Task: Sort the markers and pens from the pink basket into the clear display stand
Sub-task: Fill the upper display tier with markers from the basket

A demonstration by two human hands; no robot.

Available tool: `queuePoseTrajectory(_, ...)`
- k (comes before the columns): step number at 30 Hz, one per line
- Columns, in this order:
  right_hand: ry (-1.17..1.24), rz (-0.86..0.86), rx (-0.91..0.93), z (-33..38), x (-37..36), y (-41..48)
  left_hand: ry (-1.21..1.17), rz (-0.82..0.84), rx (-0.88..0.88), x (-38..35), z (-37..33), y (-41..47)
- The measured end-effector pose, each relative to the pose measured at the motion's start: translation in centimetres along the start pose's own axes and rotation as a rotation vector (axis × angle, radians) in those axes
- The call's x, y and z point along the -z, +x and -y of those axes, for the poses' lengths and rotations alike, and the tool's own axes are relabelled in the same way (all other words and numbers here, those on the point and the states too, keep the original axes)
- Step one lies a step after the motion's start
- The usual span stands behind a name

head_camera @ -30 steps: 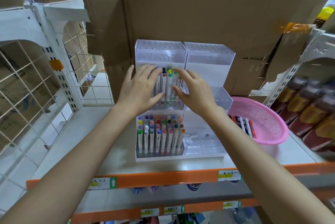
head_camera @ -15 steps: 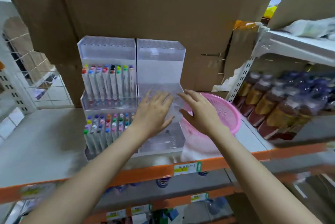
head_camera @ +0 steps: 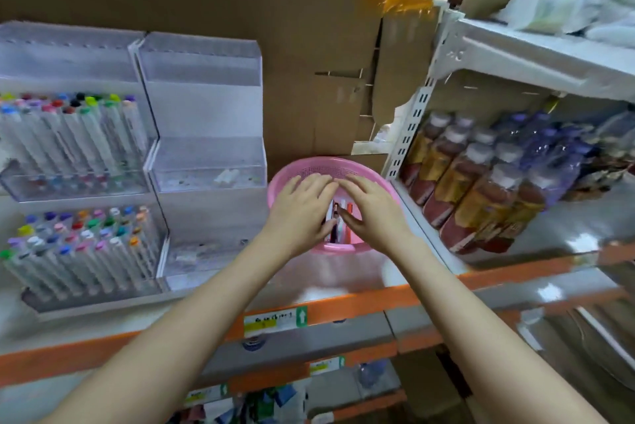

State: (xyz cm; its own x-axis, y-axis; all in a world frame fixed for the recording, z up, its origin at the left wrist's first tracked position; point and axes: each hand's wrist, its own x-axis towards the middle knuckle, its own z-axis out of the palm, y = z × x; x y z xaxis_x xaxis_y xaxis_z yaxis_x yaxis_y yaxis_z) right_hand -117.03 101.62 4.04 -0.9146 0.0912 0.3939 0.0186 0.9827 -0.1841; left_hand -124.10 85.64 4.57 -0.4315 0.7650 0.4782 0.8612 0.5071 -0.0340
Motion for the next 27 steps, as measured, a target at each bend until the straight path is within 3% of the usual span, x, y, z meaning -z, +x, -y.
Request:
queuePoseTrajectory(9, 0.012, 0.317, -0.161, -1.7, -2.1, 2.7, -0.069, 0.225, 0.125, -4.0, 1.3, 3.4)
queuePoseTrajectory(17, -0.096, 0.468, -0.364, -2.3, -3.4, 4.0, -0.095, 0.512, 0.360, -5.8, 2.0, 4.6)
queuePoseTrajectory(21, -0.056, 0.585, -0.386, -2.3, -4.2, 4.1, -0.106, 0.559, 0.388, -5.8, 1.8, 4.6)
queuePoseTrajectory(27, 0.093, 0.628, -0.474, -2.8, -4.3, 4.3, -0.246, 0.541, 0.477, -5.4, 2.4, 4.6)
